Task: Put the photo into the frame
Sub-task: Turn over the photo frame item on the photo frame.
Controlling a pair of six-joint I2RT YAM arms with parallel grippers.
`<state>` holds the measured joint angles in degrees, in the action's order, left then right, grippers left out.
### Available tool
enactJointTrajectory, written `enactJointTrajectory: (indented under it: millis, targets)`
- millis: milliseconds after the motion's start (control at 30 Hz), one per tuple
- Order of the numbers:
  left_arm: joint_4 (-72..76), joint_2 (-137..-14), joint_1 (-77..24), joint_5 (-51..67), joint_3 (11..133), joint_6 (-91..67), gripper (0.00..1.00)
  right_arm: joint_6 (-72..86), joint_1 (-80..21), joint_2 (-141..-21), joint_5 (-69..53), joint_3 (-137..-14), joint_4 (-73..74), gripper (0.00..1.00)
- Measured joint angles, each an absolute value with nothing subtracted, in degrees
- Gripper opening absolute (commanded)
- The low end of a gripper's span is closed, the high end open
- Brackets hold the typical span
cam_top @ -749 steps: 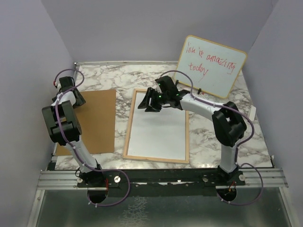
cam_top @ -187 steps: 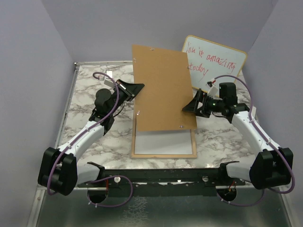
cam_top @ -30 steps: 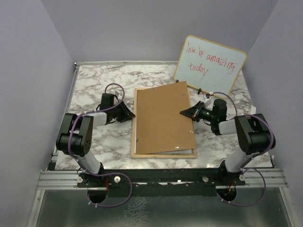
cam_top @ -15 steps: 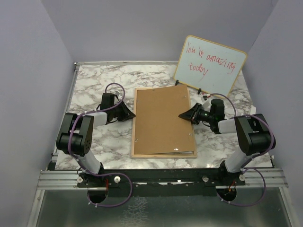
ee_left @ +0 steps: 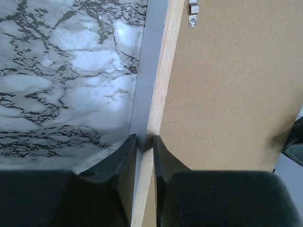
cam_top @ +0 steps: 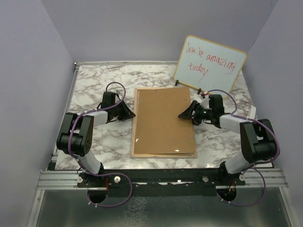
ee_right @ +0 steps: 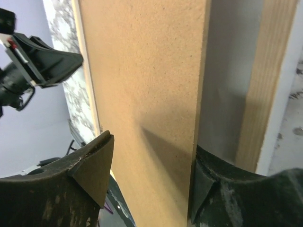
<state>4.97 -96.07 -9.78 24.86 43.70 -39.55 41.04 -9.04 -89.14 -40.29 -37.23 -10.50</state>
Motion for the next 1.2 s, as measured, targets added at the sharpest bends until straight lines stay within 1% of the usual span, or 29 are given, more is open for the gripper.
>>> enactJointTrajectory:
  millis: [167, 300, 400, 533, 700, 767, 900, 1033, 1200]
  targets:
    - [4.95, -96.07, -9.78, 24.84, 43.72, -39.53, 0.20, 38.37, -9.04, -89.14, -39.42, -38.52, -4.19, 0.69]
    - [4.95, -96.07, -9.78, 24.84, 43.72, -39.53, 0.20, 36.25, -9.04, -89.03, -37.91, -40.84, 1.28, 0.75]
    - [4.95, -96.07, -9.78, 24.84, 43.72, -39.53, 0.20, 34.26, -9.06, -88.42, -36.03, -42.98, 6.68, 0.76]
    - [4.93, -96.07, -9.78, 24.82, 43.72, -39.53, 0.21, 32.12, -9.06, -88.38, -33.28, -46.37, 12.64, 0.75]
    - [4.93, -96.07, -9.78, 24.84, 43.72, -39.53, 0.21, 30.94, -9.17, -89.12, -31.27, -48.58, 16.84, 0.62]
    - [4.95, -96.07, -9.78, 24.84, 43.72, -39.53, 0.21, 30.74, -9.63, -90.21, -30.41, -49.47, 18.15, 0.59]
    - [5.08, -96.07, -9.69, 24.53, 43.77, -39.35, 0.21, 30.44, -11.75, -92.31, -27.09, -51.57, 20.93, 0.60]
    - [4.99, -96.07, -9.45, 23.46, 44.07, -39.16, 0.21, 30.65, -13.93, -92.95, -24.36, -53.43, 23.35, 0.69]
    - [4.05, -96.07, -9.61, 23.07, 44.62, -38.54, 0.21, 30.33, -14.81, -92.95, -22.68, -55.86, 26.26, 0.69]
